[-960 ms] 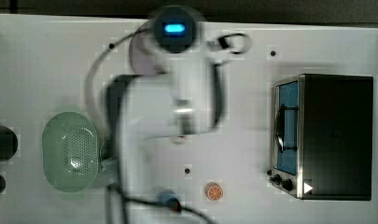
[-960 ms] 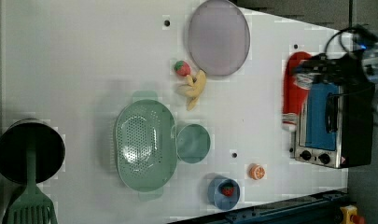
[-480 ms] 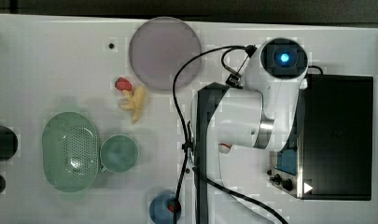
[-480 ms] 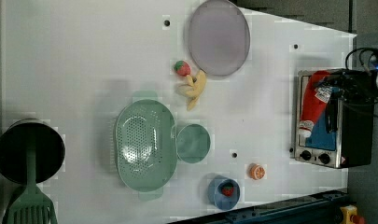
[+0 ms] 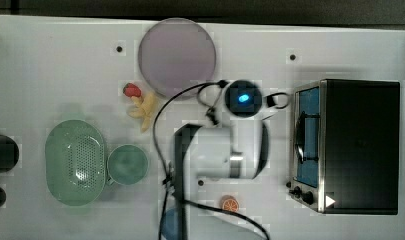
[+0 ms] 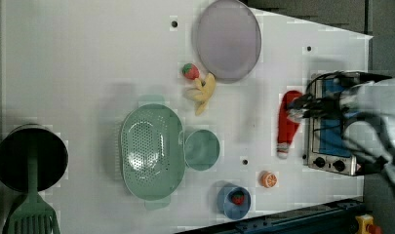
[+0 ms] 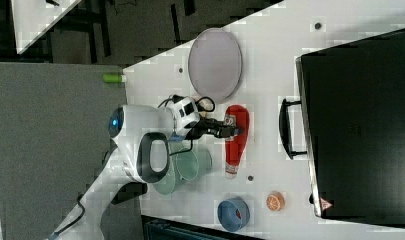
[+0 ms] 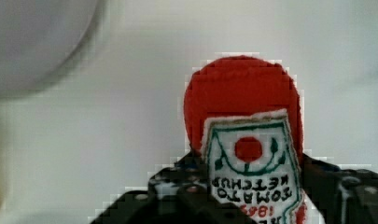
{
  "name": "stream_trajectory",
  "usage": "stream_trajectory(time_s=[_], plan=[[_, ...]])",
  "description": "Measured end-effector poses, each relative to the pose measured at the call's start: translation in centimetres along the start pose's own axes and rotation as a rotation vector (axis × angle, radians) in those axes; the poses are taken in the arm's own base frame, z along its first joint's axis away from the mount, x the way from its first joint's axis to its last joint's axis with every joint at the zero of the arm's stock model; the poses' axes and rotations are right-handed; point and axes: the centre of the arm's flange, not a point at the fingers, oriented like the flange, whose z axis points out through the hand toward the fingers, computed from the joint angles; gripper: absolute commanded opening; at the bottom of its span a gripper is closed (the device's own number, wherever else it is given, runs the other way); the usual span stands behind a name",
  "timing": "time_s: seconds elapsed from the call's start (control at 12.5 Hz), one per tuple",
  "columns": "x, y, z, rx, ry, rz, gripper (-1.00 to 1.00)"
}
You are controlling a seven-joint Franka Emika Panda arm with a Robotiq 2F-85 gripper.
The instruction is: Pick ketchup from strainer and place it on the table
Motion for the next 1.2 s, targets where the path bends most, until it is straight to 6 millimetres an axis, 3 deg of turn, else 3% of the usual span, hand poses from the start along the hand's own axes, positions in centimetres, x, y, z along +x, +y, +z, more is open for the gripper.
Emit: stream_trajectory(time_s=[0.32, 0.56, 0.64, 0.8, 0.96, 1.2], plan=[[-3.5, -4.1, 3.2, 0.036, 0.055, -0.100, 0.27], [-3.8, -4.6, 6.0, 0.063, 0.065, -0.103, 0.89], [-3.9, -4.3, 6.9, 0.059, 0.049, -0.102, 0.99], [-3.9, -3.6, 7.5, 0.055, 0.036, -0.086, 1.00], [-3.5, -2.4, 5.7, 0.051, 0.062, -0.069, 1.00], [-0.6, -1.2, -1.8, 0.048, 0.153, -0.028, 1.00]])
